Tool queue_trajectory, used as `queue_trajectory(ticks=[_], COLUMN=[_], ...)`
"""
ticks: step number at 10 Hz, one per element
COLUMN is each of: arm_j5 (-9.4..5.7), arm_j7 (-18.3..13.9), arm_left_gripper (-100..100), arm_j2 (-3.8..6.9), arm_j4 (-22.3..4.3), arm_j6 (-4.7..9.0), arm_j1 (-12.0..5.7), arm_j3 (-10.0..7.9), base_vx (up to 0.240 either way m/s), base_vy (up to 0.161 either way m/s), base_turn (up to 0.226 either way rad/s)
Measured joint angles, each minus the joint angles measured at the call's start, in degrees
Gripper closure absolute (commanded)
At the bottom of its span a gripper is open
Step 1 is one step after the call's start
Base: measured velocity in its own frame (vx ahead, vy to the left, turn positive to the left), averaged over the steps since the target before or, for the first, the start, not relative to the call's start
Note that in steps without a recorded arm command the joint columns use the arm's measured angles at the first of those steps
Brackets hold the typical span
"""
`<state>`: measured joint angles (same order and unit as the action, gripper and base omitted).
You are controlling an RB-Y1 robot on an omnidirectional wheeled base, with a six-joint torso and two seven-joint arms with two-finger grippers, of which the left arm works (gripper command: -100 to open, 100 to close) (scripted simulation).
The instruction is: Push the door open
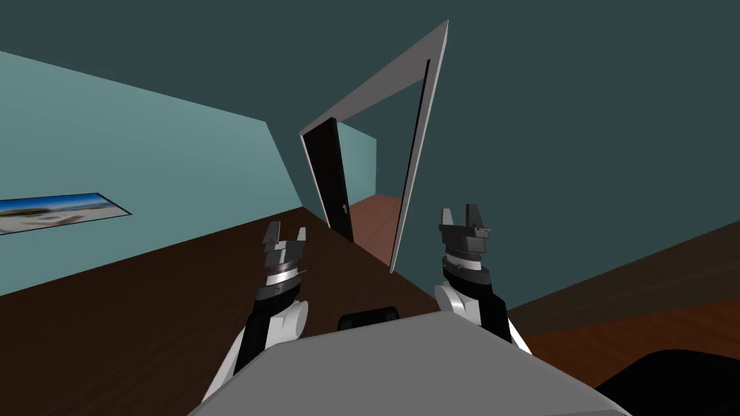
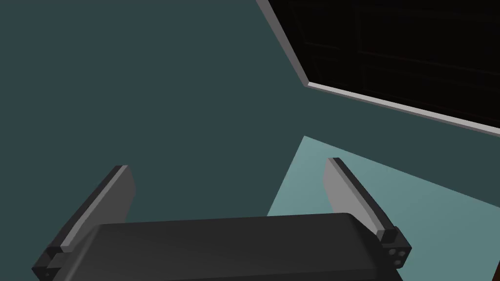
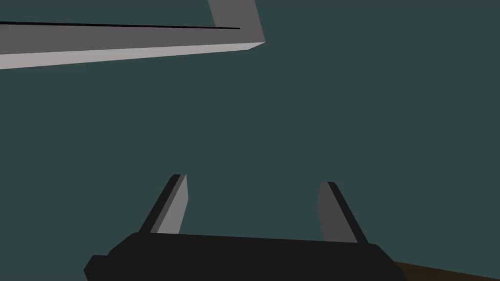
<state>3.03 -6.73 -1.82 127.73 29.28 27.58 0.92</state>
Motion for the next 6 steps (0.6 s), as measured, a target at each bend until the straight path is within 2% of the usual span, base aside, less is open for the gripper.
queue_trajectory(ticks=[1,4,6], arm_j5=[0.08,0.3,0.49], arm_j7=[-0.1,-0.4,-0.4], arm_left_gripper=[-100,-100,-100], arm_j2=[0.35,1.48,2.01], arm_j4=[-1.3,-3.4,-5.8], arm_j6=[0.45,0.62,1.21], arm_j1=[-0.54,-1.33,-2.36], arm_j3=[0.28,1.13,1.66], base_vx=[0.132,0.136,0.126], base_vy=[0.072,0.088,0.048], base_turn=[-0.043,-0.019,-0.022])
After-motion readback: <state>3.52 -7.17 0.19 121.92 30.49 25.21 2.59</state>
